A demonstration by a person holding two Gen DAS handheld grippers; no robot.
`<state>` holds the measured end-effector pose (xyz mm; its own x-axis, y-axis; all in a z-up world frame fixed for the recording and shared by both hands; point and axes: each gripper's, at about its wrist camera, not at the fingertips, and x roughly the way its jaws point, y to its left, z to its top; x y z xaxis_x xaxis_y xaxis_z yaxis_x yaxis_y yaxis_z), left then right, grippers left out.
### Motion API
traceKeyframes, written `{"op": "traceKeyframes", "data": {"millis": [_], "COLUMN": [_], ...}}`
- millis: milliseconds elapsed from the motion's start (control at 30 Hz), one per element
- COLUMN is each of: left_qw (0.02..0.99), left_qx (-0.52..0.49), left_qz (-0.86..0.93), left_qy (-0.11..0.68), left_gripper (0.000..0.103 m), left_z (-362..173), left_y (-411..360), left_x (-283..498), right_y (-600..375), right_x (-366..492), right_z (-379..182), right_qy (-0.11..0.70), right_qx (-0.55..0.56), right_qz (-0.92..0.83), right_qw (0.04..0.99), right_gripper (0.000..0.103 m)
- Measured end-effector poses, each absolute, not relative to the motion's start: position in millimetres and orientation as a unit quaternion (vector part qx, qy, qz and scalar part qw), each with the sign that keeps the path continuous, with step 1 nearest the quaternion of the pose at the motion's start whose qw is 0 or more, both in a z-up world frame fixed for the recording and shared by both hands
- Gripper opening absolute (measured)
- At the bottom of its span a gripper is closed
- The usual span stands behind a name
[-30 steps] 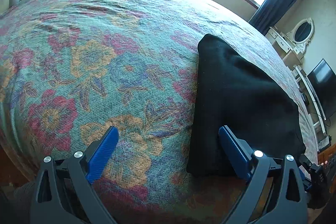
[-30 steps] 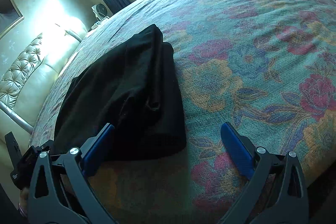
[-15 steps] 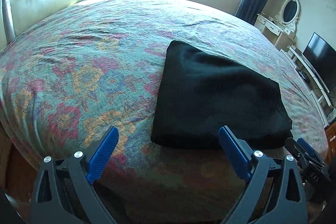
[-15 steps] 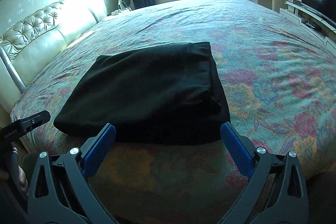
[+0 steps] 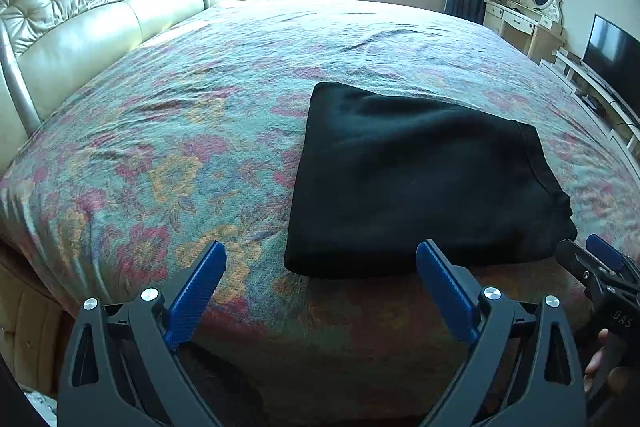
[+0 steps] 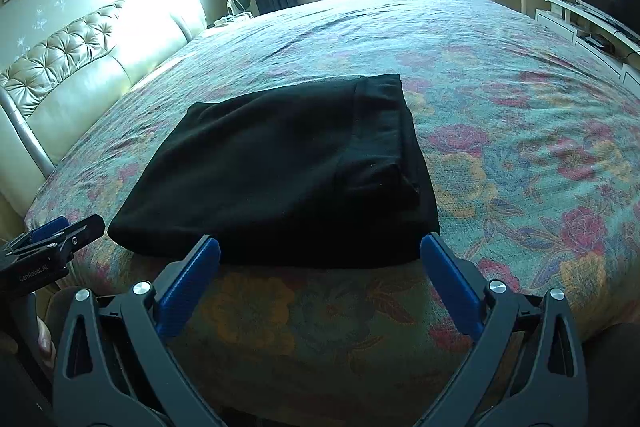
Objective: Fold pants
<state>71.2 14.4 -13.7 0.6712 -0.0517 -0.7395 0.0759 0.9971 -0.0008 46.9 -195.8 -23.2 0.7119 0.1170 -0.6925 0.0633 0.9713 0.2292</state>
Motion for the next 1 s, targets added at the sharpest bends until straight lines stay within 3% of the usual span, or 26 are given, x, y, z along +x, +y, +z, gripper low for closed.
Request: {"op": "traceKeyframes", "data": {"millis": [600,1000], "left_qw": [0.939,0.942], "left_qx": [0.07,0.051], "left_qz": [-0.054,-0.043], "left_qy": [0.333,0.329], "left_gripper": [0.095,0.095], "left_z": [2,3], "left_y": [-6,-4], "left_x": [56,54], "right_y": [-193,-188], "right_x": [49,50], "right_z": [-29,-32], "right_qy": [0.391,0.398], "right_qx": [0.128,0.127], "right_qz": [0.028,0.039], "right_qw": [0.911,0.908], "right_gripper": [0.1,0.1]}}
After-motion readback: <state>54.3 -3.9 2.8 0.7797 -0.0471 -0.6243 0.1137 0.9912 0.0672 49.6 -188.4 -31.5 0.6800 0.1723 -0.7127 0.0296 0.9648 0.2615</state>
